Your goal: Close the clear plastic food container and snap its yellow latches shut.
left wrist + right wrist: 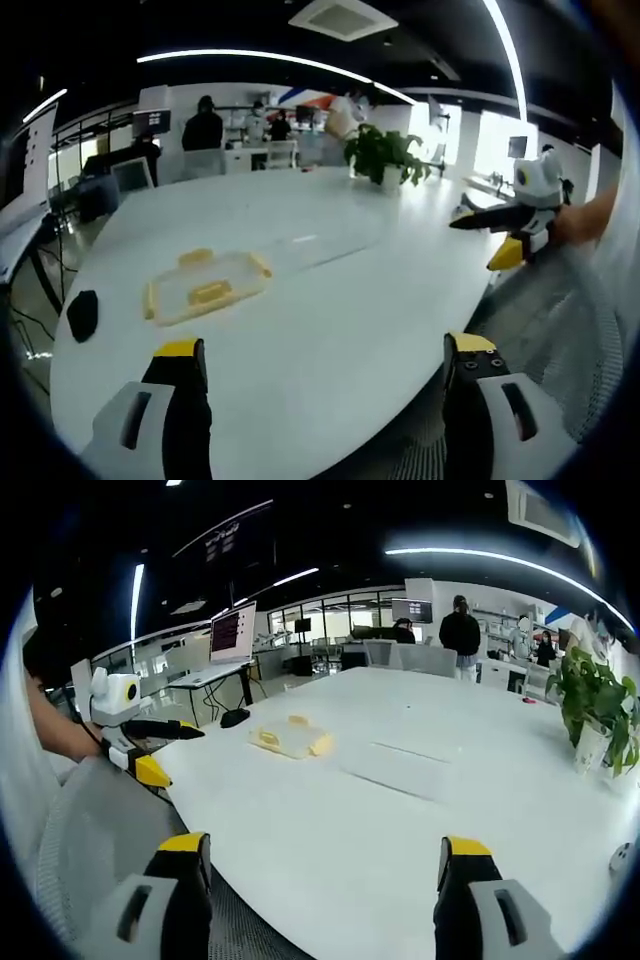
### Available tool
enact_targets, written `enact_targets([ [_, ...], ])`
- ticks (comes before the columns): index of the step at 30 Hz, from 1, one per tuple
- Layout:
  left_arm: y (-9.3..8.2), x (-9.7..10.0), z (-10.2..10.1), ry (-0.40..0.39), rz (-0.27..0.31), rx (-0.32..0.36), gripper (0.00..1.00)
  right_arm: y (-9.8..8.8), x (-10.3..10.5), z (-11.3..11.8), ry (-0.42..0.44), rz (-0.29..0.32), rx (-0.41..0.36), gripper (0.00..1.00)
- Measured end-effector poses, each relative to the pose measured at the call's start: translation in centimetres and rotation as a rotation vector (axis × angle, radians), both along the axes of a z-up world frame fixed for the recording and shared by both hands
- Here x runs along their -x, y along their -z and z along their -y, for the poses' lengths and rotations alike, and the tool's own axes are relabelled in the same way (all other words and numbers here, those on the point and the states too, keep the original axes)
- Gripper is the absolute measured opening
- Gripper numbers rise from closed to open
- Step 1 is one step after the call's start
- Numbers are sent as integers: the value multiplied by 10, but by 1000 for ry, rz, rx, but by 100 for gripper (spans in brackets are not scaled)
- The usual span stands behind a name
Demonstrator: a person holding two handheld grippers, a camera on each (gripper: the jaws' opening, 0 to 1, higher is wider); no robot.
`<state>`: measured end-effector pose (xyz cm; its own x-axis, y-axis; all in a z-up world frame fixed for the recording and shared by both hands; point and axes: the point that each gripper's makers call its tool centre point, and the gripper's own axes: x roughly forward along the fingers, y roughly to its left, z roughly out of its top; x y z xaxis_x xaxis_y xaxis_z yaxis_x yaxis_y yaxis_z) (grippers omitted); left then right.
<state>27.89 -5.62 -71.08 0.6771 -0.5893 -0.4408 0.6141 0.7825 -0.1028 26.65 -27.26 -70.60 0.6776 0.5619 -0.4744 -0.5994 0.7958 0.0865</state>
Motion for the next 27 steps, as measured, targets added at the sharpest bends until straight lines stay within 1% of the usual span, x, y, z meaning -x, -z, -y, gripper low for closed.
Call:
enact_targets([
  [16,1,-1,-1,-1,-2,-4,96,-3,-2,0,6,14,-7,95],
  [21,1,-1,-1,-3,-1,-7,96,-2,-1,0,2,14,-1,94],
  [27,4,3,0,6,-13,-11,95,1,1,1,5,7,12,94],
])
